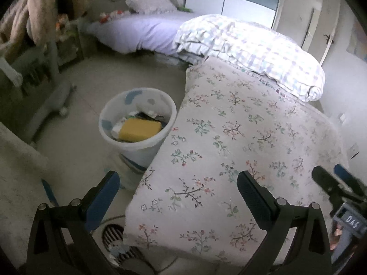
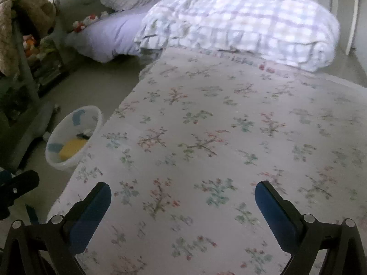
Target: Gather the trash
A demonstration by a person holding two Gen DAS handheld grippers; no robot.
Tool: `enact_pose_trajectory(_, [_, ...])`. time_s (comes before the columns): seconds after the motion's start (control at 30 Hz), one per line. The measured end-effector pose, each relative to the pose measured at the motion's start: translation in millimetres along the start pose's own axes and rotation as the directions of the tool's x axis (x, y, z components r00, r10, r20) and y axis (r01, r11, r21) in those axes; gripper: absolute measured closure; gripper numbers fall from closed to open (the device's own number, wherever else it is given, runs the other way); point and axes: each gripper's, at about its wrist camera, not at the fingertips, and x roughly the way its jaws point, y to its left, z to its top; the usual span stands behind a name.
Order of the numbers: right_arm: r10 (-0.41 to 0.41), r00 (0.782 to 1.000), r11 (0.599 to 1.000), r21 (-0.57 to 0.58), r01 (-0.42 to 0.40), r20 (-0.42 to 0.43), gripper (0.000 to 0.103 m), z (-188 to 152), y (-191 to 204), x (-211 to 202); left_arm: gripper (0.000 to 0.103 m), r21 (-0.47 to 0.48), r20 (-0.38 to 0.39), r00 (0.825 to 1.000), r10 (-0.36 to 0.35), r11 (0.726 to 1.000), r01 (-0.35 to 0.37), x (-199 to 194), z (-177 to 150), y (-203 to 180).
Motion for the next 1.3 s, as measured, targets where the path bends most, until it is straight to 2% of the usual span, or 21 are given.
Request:
enact_pose_trajectory(0.2, [-0.071,0.997,0.997,0.011,0.071,0.041,0.000,-14,-6,-19,0.000,0.051,0.058,0.998,0.024,0.998,-0.027,-13,-10,-17])
enact_pose_trajectory(0.5, [-0.164,0.981,0.986,0.017,0.163,0.104,0.000,-32,-16,-28,0.000,0.013,0.062,0.998,0.031,0.999,-0.032,-12,-21,-14])
enact_pose_trajectory(1.3, [-0.132,0.989,0.991,0.045,0.129,0.072,0.000,-41,-15,-13,0.000,0.048,0.038,0.997,0.070,0.996,-0.072,1,-29,-22])
